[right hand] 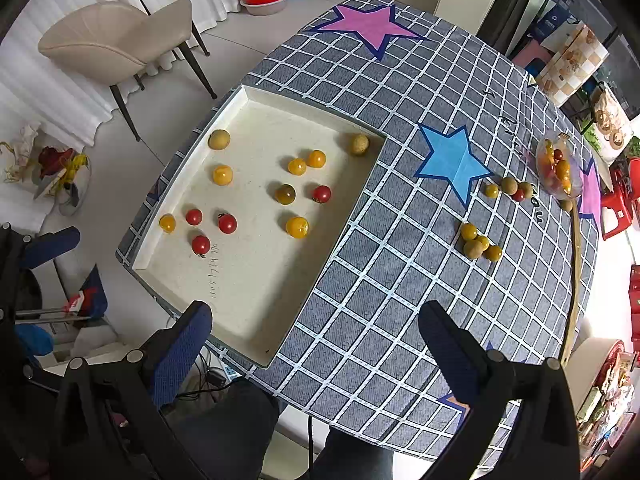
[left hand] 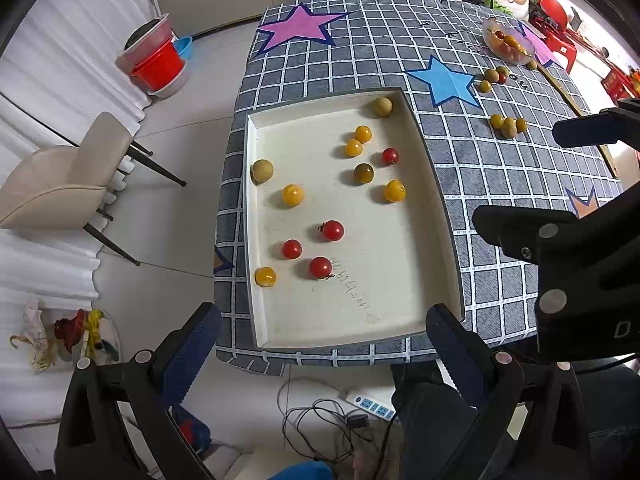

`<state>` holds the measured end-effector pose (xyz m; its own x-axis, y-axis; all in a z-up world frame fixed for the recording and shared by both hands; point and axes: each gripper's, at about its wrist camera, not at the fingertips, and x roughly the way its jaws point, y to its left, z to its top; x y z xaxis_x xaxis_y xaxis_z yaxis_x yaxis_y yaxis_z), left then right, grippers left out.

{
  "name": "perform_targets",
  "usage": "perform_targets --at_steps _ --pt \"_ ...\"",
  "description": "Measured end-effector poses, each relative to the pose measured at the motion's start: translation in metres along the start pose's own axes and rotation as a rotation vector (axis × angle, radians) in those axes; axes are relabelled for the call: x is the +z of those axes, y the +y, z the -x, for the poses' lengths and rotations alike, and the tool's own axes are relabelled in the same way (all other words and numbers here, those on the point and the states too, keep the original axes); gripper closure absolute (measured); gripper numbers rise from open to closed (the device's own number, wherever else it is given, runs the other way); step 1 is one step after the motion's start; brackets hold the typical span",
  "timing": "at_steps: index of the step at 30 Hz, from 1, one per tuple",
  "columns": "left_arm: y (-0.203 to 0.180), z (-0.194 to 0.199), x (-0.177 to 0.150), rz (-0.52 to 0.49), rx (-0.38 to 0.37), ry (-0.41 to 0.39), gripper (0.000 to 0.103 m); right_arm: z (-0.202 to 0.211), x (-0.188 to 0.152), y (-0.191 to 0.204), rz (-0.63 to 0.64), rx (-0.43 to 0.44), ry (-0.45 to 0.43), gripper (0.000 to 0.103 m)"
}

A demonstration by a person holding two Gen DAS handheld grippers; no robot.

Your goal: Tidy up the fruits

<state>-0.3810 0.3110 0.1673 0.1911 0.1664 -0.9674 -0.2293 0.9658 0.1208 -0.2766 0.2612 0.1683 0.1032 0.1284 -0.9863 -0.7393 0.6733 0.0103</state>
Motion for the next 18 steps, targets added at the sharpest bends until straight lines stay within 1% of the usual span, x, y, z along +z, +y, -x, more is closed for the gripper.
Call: perform_targets --at_steps 18 --pt "0.0008 -0.0027 -0.0005 -0.007 -0.013 0.012 0.0 -0.0011 -0.0015 0.0032 -0.005 0.001 0.001 0.0"
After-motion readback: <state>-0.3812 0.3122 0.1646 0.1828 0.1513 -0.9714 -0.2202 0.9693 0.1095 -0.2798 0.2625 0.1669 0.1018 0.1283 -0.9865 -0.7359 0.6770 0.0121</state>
